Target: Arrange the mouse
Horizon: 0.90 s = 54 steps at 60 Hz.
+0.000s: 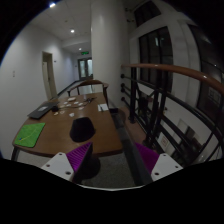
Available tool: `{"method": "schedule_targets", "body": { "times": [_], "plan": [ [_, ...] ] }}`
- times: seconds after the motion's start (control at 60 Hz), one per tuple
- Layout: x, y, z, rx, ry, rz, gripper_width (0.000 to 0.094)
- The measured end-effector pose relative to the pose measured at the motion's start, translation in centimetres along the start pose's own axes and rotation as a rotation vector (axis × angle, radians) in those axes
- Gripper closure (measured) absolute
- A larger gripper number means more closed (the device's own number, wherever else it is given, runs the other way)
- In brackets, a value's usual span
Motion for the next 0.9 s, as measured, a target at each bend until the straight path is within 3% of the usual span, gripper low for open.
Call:
{"method": "schedule_targets", "body": {
  "times": [0.1,0.4,0.667,0.733,0.817,0.9],
  "plan": [
    [-0.2,0.3,-0.4,0.002,0.001,0.004,0.0107],
    [-8.8,3.5,-7.7,-0.001,0.214,0.154,0.0107],
    [-13.4,6.8,-13.9,0.018,0.143,0.140,0.0103],
    [-13.8,7.7,-15.2,0.014,0.110,0.127,0.0146],
    [-13.7,8.1,-16.9,-0.008,0.022,0.099,0.0359],
    [-13.7,8.3,-17.1,0.016,-0.017,0.072,0.0454]
  ]
}}
Point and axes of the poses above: the point between the fingertips, and its own axes, seen from behind it with the camera up: x to the right, y up, z backward, against the way the camera looks, the point moved 8 cm from there along z, backward, against the way the camera looks, and after that the axes turned 15 degrees about -x, right-handed, at the moved point
